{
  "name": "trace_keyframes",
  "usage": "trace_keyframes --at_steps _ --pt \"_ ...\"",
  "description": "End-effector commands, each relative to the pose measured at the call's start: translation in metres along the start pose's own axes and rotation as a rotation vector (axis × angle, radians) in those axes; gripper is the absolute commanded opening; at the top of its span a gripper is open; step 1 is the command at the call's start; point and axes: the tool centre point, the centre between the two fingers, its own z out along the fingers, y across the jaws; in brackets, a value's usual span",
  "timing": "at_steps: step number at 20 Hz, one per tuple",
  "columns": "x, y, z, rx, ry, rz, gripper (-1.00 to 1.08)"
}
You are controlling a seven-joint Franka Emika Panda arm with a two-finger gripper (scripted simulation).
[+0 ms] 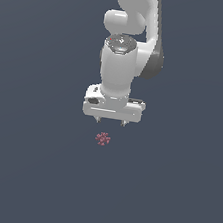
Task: Pick up the object and move it to a goal position.
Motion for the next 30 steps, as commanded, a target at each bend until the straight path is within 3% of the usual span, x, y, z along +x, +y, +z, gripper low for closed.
trace_keyframes --at_steps 1,9,17,30 --pt "0.000 0.000 0.000 0.000 0.000 0.000 1.00" --pt "-0.001 -0.023 -0.008 0.030 -0.008 0.003 1.00" --pt "-0.001 -0.022 -0.006 0.030 -0.009 0.022 1.00" --pt "-0.001 -0.011 0.023 0.023 -0.029 0.254 1.00"
